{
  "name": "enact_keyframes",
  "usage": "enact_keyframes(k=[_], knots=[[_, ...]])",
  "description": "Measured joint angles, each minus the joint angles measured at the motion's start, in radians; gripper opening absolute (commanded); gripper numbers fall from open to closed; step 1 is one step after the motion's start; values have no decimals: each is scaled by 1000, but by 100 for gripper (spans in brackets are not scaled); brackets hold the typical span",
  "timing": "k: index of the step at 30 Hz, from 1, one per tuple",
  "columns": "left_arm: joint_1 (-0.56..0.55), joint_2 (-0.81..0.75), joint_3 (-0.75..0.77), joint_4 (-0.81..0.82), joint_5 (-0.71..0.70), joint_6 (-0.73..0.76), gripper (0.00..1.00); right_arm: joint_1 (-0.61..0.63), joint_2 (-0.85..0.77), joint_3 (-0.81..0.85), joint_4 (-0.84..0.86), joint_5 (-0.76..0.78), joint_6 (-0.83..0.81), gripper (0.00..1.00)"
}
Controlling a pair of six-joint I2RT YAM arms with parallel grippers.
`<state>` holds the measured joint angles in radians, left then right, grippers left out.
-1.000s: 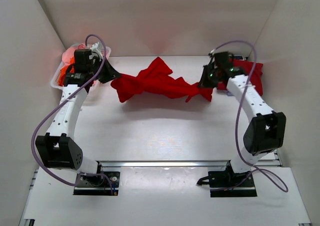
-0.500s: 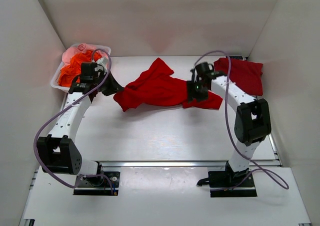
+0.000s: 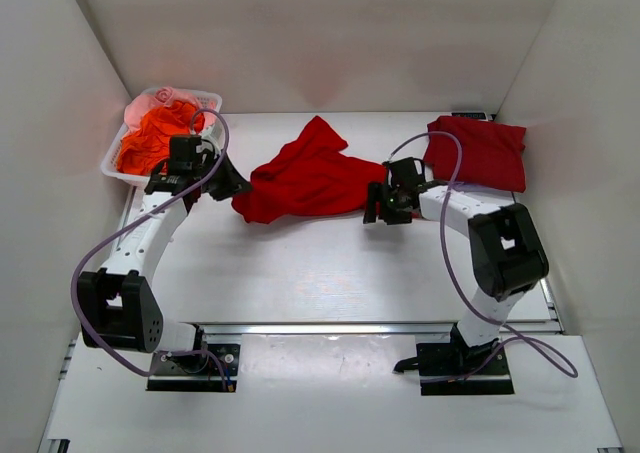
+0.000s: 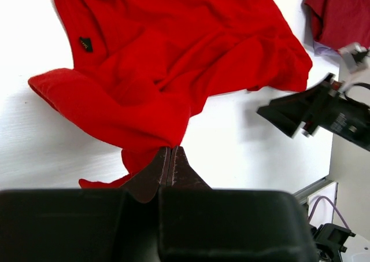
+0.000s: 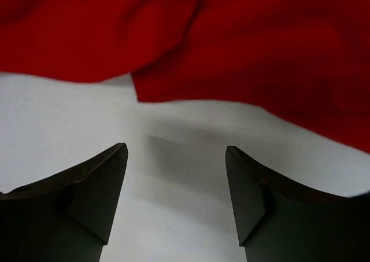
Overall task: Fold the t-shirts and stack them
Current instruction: Flatten out the tshirt
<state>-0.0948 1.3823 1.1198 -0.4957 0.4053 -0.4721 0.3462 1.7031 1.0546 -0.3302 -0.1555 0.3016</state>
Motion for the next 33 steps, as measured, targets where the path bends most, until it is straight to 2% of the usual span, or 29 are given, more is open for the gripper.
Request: enact_keyframes(k=[2,4,6,7,8,10,11,13,17,22,28,33], knots=[[1,0,-2,2,0,0,0,-3,46,0,39,-3,35,70],[1,-1,-2,9,0,-1,0,-7,72,7,76,-9,70,69],[1,-2,-2,11,0,-2,0,-8,97,21,112,-13,99,66],[1,-2,-2,11,0,-3,0,-8,106,29,122,-14,110,61],[1,-2,-2,11,1,-5,0,-8,116,35,137,-13,121,41],[1,-3,-5,16,2,-8,0,-8,131,39,157,-9,137,23],[1,-3,-10,23,2,-8,0,-9,140,38,161,-10,148,20],[1,-5,-20,29,3,-11,0,-16,146,37,171,-11,153,1],[1,-5,-35,31,4,-15,0,-34,148,32,157,-27,148,0],[18,-27,-35,34,5,-16,0,-38,62,37,0,8,78,0],[47,-140,-22,51,-10,-32,0,-43,-391,33,-131,68,-4,0],[24,-321,60,60,-92,-49,0,-39,-826,11,-167,174,-33,0]])
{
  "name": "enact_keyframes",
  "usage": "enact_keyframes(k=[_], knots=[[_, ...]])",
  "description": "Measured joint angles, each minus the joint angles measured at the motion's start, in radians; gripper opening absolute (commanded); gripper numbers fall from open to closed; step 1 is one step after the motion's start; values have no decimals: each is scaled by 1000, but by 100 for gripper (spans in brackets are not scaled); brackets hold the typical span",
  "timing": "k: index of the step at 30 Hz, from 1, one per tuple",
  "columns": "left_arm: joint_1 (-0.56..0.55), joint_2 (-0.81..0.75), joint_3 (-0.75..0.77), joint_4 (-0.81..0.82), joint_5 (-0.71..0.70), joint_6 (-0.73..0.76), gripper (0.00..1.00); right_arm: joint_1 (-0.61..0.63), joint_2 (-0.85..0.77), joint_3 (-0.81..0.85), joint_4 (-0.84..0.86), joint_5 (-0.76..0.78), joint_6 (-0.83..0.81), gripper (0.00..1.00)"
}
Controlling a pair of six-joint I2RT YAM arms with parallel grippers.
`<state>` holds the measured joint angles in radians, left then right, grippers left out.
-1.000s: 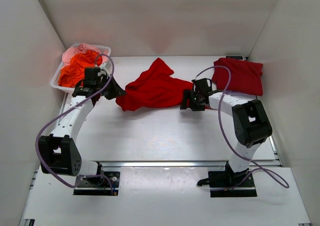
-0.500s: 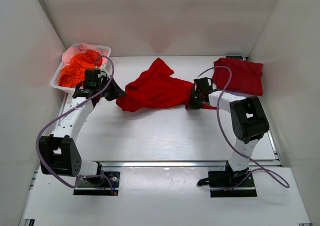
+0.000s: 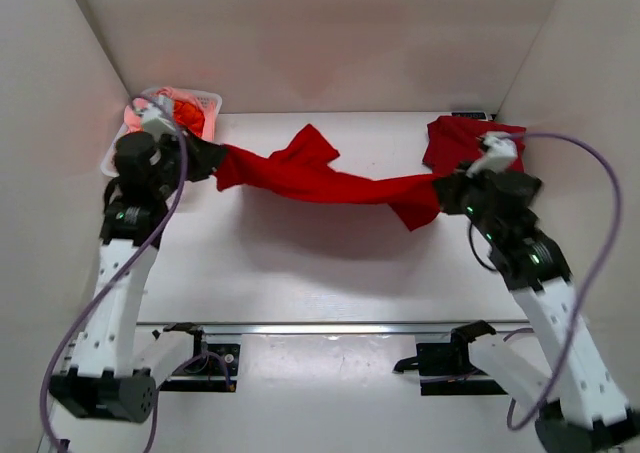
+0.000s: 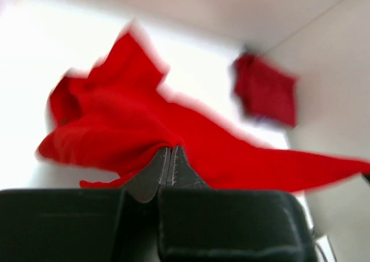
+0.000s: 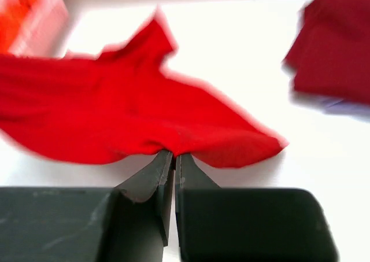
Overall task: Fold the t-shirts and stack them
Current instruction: Flatten out the tshirt
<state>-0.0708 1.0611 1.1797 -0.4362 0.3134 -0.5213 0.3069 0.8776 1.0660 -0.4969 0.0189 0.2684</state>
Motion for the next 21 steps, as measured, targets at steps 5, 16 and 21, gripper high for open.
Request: enact_keyframes(k=[5,16,21], knots=[[-4,-112,238,-8,-45,3,0,-225,-240,71,-124,-45,-45,1],[-2,-61,286,50,-28,10,0,-249,61,254,-100,-265,-118,0],[27,277,319,28,17,33,0,-283,476,348,-75,-288,-170,0]])
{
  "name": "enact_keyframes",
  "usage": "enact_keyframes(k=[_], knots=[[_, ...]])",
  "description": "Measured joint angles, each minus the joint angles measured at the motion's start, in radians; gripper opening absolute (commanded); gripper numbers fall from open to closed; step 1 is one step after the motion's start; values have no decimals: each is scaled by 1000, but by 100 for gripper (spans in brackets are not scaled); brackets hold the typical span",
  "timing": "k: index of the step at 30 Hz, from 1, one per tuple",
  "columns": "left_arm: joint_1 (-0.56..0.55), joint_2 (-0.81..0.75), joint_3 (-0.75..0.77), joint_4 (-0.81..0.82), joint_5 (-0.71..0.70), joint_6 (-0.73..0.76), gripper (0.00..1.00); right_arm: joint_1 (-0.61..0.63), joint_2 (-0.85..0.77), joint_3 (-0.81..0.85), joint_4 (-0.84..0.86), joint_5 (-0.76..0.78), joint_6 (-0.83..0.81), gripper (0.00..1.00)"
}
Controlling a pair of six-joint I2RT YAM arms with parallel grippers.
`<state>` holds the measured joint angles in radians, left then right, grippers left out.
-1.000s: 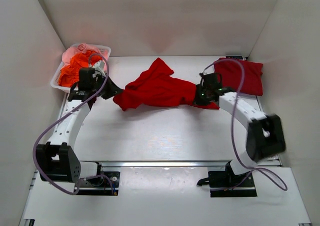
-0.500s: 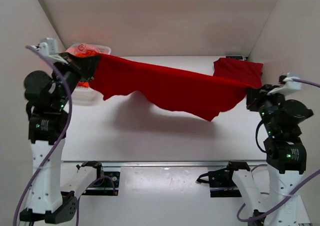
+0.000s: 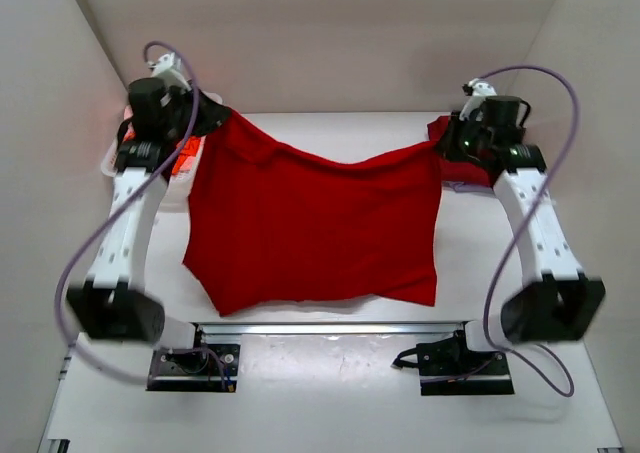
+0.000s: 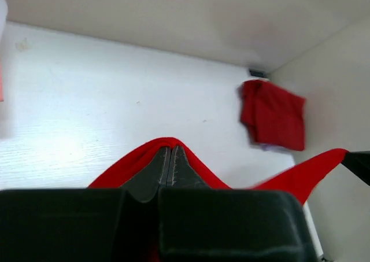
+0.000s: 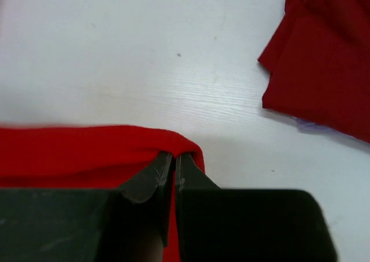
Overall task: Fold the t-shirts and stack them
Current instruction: Flatten out the tshirt
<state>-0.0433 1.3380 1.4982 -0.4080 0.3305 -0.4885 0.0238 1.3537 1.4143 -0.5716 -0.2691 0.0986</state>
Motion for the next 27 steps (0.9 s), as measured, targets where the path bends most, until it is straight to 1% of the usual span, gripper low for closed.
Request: enact_keyframes(k=[1,3,4,6,8,10,11,12,13,14,17,19,20,21,22,27], knots=[[5,91,46,-13,9,6,0,-1,55,32,-11,5,-6,0],[14,266,179,-66,27,14,0,-6,181,146,-47,13,-24,0],[17,328,241,-87,35,17,0,-6,240,238,-68,22,-33,0],[26,430,386,-130,46,21,0,-5,303,399,-96,42,-48,0],[32,459,485,-145,48,21,0,-6,319,541,-99,48,-57,0],[35,420,507,-129,53,21,0,-10,307,642,-99,49,-72,0],[38,371,489,-106,54,21,0,-12,288,665,-86,51,-81,0],[39,317,457,-84,55,20,0,-17,258,666,-76,51,-90,0],[39,237,392,-47,57,21,0,-24,226,648,-64,44,-96,0],[39,193,360,-40,60,21,0,-34,193,620,-60,37,-100,0],[32,5,184,31,72,23,0,-71,101,468,-28,19,-105,0],[26,-97,40,77,79,28,0,-84,58,325,-10,21,-111,0],[24,-134,-27,84,80,32,0,-84,43,228,-3,20,-114,0],[23,-167,-103,97,81,35,0,-84,38,177,-2,19,-117,0],[22,-207,-203,108,80,40,0,-78,30,89,5,16,-118,0],[12,-320,-591,46,60,47,0,-34,11,-270,-60,13,-117,0]])
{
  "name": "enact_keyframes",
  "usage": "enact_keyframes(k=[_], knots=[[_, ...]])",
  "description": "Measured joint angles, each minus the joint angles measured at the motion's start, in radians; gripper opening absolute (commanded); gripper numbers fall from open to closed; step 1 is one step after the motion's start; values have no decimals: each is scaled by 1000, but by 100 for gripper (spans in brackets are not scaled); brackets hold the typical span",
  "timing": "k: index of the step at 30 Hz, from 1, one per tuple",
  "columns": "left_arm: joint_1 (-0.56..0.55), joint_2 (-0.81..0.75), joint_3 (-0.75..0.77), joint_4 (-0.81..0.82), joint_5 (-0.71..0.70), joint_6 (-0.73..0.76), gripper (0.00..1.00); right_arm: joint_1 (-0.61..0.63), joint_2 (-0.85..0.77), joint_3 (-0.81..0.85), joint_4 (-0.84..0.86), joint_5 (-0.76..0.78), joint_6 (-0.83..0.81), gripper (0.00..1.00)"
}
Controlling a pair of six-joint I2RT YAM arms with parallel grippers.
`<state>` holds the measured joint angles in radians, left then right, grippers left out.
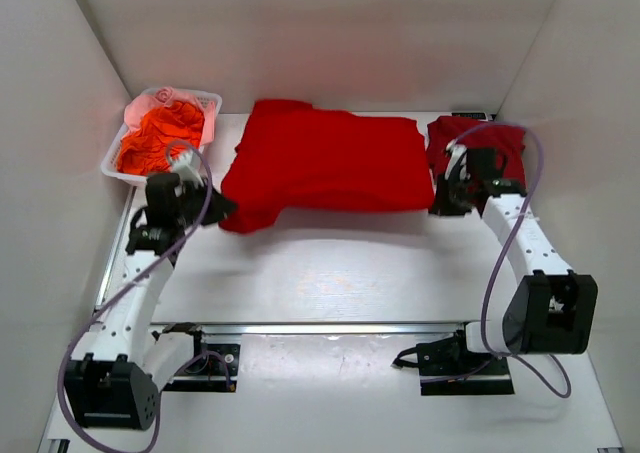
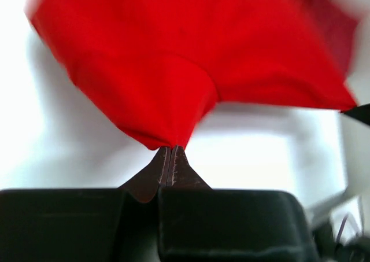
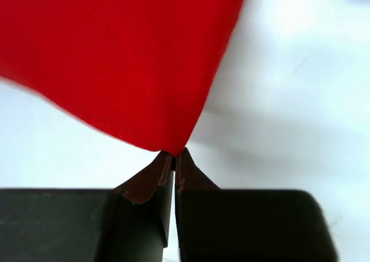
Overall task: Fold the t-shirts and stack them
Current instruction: Flatten out the tshirt, then grap the side of the flattened tshirt closest away from the robot with both arms
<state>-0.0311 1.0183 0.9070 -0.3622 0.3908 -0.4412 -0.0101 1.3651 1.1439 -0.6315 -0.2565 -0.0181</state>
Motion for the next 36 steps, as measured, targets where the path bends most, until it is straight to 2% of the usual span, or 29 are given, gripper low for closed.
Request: enact_keyframes(k=[4,8,13,19,29,36], knots=[[-49,-131,-217,-109,-14,0,0,35,-81,-203,-81,-35,16,0],[-69,-236,-295,-177,-13,6,0,31,-175,-293,-159,-67,37,0],[-82,-278,-337,-237,-13,7,0,32,-208,-313,-243,-74,60,0],[-77,-249,-357,-236,-12,5,0,-32,-164,-313,-258,-113,61,0],[-47,-112,-354,-189,-18,17,0,-33,12,-314,-235,-119,51,0],[-13,-40,-313,-176,-42,46,0,-74,56,-314,-216,-120,44,0]])
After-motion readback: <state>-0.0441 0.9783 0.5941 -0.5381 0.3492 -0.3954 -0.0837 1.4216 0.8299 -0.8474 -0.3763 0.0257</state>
